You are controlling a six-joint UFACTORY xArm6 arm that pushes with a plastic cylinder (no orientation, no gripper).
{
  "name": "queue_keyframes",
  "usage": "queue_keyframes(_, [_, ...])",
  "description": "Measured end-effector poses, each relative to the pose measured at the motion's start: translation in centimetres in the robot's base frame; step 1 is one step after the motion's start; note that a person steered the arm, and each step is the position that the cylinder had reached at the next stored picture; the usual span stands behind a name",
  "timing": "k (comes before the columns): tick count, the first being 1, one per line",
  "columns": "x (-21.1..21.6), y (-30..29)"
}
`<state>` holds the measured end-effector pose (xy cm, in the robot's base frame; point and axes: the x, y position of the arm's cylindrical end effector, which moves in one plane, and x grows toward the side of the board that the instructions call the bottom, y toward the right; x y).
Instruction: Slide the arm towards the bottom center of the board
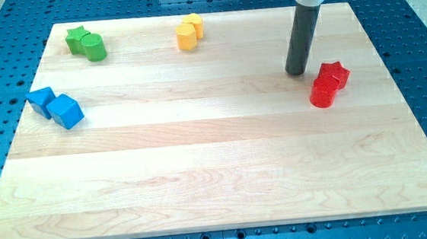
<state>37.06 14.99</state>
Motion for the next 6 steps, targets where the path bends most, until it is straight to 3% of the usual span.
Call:
queue_keyframes(2, [0.5,0.3])
queue_keyframes(5, [15.3,-15.1])
queue_keyframes(6, [17.9,-18.0])
